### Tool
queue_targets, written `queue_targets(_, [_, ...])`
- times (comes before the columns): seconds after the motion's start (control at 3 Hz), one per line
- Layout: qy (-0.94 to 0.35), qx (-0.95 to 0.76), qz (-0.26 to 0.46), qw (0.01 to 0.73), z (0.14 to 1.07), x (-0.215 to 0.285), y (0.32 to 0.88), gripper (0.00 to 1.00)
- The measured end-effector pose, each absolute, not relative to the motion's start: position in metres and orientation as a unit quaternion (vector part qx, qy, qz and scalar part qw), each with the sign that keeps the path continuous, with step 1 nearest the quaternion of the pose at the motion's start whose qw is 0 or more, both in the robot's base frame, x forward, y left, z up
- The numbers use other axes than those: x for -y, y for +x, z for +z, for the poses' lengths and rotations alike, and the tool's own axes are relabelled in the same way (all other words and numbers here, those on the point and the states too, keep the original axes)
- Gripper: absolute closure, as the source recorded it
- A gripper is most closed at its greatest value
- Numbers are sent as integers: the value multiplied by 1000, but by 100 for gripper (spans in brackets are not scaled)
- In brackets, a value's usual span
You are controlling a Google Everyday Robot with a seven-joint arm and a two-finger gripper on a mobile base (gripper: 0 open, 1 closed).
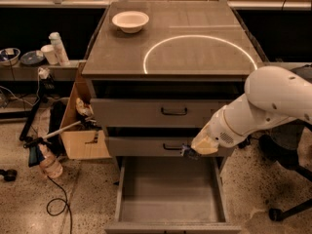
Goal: Place rxbar chocolate into bottom drawer
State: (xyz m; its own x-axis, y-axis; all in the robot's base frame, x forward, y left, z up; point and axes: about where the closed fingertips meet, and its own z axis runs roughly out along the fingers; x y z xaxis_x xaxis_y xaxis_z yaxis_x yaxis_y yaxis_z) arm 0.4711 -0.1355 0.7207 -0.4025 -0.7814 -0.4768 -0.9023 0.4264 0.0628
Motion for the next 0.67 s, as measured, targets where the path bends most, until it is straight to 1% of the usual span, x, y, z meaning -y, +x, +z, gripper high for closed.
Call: queue_targets(0.67, [-500,-832,158,184,685,134,475,100])
